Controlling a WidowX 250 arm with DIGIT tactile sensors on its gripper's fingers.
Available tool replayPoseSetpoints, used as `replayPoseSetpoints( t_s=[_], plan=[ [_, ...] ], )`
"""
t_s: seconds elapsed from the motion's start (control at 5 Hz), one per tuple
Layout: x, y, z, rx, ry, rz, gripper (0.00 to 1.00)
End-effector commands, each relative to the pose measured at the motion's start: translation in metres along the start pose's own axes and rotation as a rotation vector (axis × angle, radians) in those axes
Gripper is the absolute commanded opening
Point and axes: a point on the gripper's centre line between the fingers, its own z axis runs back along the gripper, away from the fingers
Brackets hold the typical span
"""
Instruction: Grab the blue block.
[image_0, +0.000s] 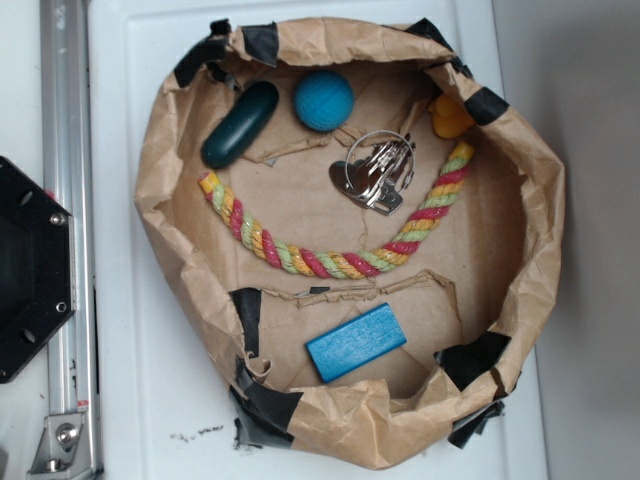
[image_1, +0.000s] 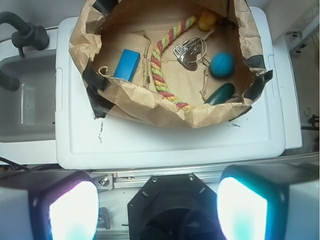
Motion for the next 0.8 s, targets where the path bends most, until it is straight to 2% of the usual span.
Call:
replayPoseSetpoints(
  t_s=[0.0,0.4,0.6],
  plan=[
    [0.0,0.0,0.0,0.0,0.0,0.0,1.0],
    [0.093,-0.005,-0.064,0.064,-0.013,0.369,1.0],
    [0.14,-0.007,-0.097,0.09,-0.029,0.422,1.0]
  ],
)
